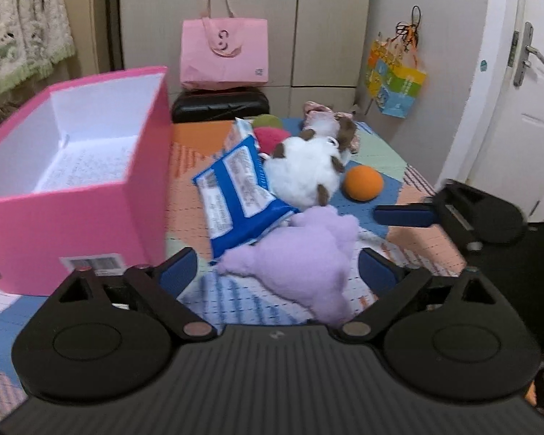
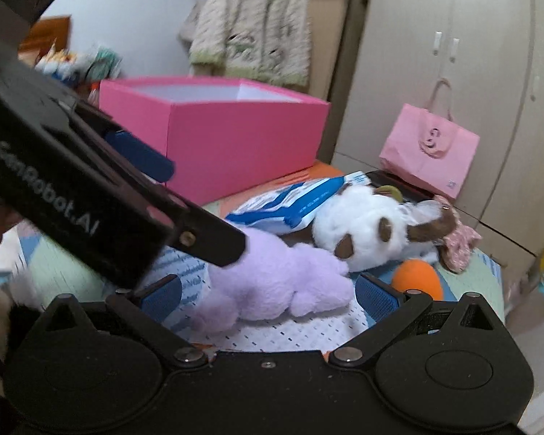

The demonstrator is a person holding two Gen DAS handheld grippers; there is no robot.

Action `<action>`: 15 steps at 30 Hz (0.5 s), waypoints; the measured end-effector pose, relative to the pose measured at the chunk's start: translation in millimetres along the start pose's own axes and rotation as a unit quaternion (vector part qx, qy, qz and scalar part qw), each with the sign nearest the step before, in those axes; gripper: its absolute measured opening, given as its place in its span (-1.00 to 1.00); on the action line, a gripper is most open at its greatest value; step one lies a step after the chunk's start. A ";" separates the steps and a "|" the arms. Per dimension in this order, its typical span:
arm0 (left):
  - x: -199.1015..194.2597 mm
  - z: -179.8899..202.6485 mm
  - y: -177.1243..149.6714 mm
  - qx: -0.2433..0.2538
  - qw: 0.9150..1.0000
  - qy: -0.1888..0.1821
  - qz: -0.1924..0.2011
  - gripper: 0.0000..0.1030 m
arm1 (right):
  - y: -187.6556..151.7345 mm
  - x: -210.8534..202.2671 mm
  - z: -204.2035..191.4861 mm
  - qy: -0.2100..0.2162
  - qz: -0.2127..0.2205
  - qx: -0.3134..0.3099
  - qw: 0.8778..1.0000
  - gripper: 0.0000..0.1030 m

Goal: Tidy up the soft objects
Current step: 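Close the right tool on the lilac plush bear and lift it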

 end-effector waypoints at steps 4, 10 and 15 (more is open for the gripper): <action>14.4 -3.9 -3.0 -0.035 0.999 -0.023 -0.009 0.58 | 1.9 17.3 6.1 0.000 -0.024 0.002 1.000 1.00; 34.1 -14.3 -6.8 -0.090 0.995 -0.033 -0.029 0.38 | 1.2 27.6 16.7 0.015 -0.034 0.035 0.999 1.00; 41.7 -15.9 -10.5 -0.110 0.992 -0.054 -0.034 0.14 | -2.0 35.3 27.6 0.049 -0.050 0.098 0.993 1.00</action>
Point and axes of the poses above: each gripper's, at about its wrist camera, not at the fingertips, and x roughly the way its jaws point, z to its right, y to its top, the point moved 5 cm from there along x, roughly the way its jaws point, and after that the axes turned 1 degree about x, right-handed, at the moved point
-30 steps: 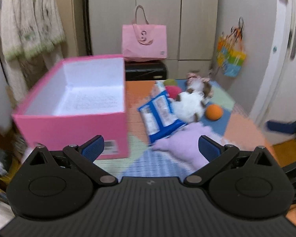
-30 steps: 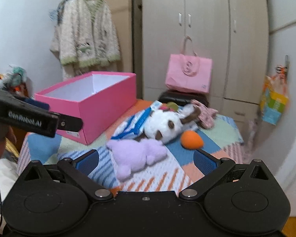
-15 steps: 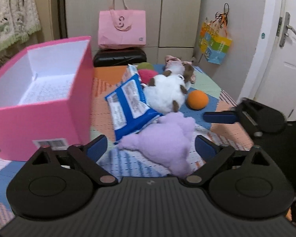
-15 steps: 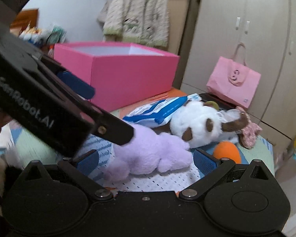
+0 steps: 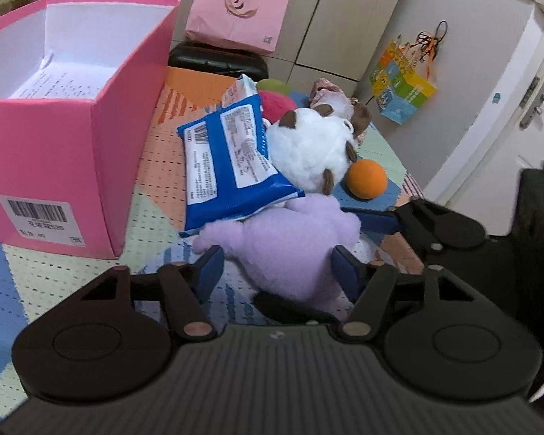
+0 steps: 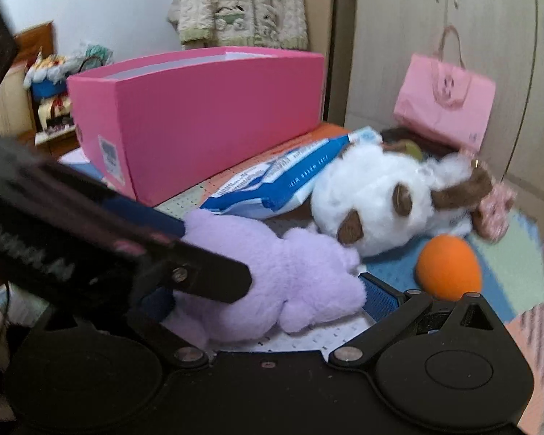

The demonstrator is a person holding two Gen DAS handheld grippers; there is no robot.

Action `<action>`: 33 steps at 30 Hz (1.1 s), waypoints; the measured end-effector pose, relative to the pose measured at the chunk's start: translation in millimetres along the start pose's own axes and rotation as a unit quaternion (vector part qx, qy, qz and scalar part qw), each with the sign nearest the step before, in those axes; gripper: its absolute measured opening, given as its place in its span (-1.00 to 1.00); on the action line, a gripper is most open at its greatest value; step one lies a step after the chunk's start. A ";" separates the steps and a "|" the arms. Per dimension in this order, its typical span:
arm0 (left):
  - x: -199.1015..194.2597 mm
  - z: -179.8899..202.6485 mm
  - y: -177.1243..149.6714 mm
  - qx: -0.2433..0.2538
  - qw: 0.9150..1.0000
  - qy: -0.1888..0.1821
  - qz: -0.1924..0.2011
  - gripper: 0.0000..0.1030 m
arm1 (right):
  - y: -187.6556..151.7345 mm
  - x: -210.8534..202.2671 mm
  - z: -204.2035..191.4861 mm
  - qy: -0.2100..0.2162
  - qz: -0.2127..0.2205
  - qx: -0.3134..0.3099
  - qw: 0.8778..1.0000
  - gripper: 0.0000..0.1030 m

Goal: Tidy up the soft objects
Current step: 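Close the right tool on the lilac plush bear and lift it, then carry the lilac bear with the right tool over the pink shoebox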

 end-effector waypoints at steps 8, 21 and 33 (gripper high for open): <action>3.5 4.9 -2.1 0.013 1.000 -0.013 0.004 -0.03 | -5.4 -4.0 -5.8 -0.026 0.024 0.003 0.999 0.87; -5.8 14.0 -8.8 0.045 0.999 -0.016 0.008 -0.04 | -9.6 -17.3 -20.3 -0.074 0.045 0.015 0.996 0.71; -34.6 17.6 -18.7 0.059 0.998 -0.021 -0.018 -0.04 | -11.0 -37.1 -43.1 -0.073 0.021 0.030 0.997 0.73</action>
Point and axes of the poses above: each gripper's, at about its wrist camera, not at the fingertips, and x roughly the way its jaws point, z to its right, y to its top, the point moved 5 cm from there along x, roughly the way its jaws point, and after that the axes turned 1 degree about x, right-handed, at the moved point
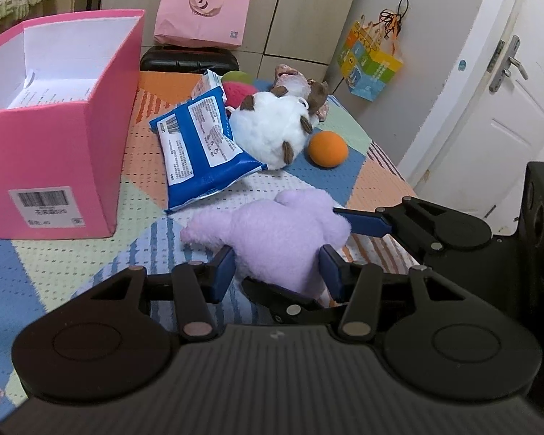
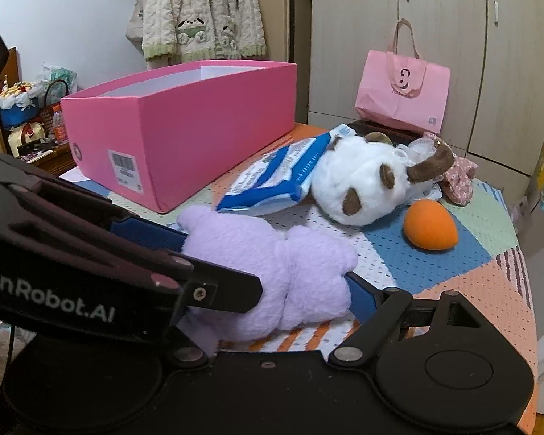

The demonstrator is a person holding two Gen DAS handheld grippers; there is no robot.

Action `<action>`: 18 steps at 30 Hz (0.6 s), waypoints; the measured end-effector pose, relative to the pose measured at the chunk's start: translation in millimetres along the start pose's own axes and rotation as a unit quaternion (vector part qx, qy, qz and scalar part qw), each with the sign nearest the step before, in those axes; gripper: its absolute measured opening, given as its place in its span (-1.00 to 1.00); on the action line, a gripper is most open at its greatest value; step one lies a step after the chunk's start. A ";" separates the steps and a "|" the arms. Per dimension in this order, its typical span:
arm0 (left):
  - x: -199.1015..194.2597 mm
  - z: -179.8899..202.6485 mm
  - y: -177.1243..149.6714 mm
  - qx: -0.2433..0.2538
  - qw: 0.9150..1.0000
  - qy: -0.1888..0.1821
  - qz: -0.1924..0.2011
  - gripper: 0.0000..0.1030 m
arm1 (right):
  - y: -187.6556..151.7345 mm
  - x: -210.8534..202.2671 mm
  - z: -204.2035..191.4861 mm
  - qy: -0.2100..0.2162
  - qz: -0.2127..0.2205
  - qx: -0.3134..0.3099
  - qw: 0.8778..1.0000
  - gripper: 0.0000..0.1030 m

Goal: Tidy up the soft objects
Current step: 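Carry the lilac bear with the right tool over the pink shoebox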

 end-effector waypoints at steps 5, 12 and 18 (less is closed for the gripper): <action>-25.8 1.9 2.6 0.005 1.000 -0.012 0.004 -0.04 | 7.8 -14.4 -10.2 -0.003 -0.011 0.024 1.000 0.73; -61.5 4.5 8.6 0.030 0.999 -0.013 0.018 -0.04 | 21.3 -35.3 -25.1 0.016 0.004 0.046 0.999 0.72; -92.0 -5.5 12.3 0.011 0.999 -0.031 0.008 -0.04 | 35.8 -49.6 -42.6 0.039 -0.010 0.037 0.999 0.73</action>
Point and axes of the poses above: each gripper's, at about its wrist camera, not at the fingertips, and x roughly the way its jaws point, z to its right, y to its top, the point moved 5 cm from there along x, roughly the way its jaws point, and after that the axes turned 1 degree about x, right-handed, at the moved point
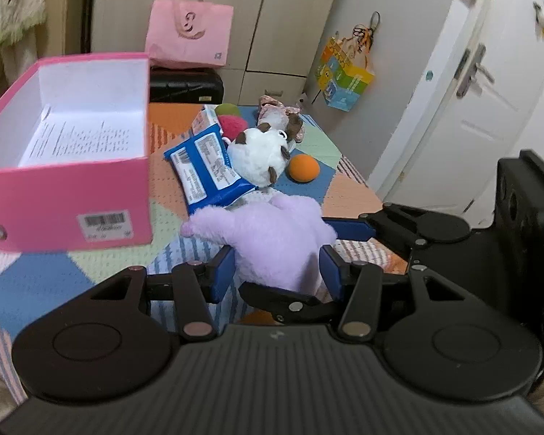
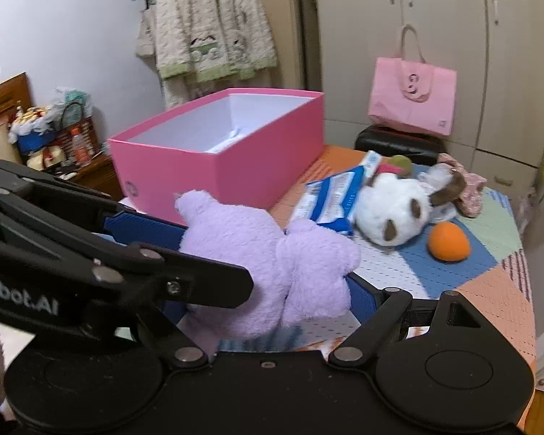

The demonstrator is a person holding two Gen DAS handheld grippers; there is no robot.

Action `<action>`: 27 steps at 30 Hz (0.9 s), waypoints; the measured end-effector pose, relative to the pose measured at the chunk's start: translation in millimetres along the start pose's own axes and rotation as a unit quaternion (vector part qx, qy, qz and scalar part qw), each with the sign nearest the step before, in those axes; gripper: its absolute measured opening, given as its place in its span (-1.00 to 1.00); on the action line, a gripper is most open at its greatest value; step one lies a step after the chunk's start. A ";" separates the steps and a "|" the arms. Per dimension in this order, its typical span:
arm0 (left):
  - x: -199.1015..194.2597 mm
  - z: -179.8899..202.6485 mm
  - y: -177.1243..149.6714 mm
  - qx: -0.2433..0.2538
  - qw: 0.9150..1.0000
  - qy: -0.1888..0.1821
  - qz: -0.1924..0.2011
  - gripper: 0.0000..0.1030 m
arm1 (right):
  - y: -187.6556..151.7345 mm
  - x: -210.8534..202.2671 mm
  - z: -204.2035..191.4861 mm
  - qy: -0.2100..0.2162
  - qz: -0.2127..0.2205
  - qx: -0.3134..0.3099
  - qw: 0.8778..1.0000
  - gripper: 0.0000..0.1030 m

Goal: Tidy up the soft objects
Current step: 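Carry the lilac bear with the right tool over the pink shoebox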

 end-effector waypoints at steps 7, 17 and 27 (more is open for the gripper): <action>-30.6 -15.2 6.1 -0.005 1.000 0.006 -0.008 -0.04 | 20.9 -0.9 -27.8 0.036 -0.011 -0.022 0.999 0.73; -68.2 -47.2 31.4 -0.009 1.000 0.022 0.011 -0.03 | 66.7 8.6 -61.6 0.070 0.007 -0.063 0.996 0.74; -59.5 -90.3 90.3 -0.018 0.998 0.045 0.043 -0.03 | 131.1 49.5 -56.0 0.081 0.039 -0.082 0.993 0.74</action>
Point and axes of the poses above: each gripper's, at about its wrist camera, not at the fingertips, and x roughly the way its jaws point, z to its right, y to its top, the point moved 5 cm from there along x, roughly the way its jaws point, and after that the axes turned 1 degree about x, right-handed, at the moved point
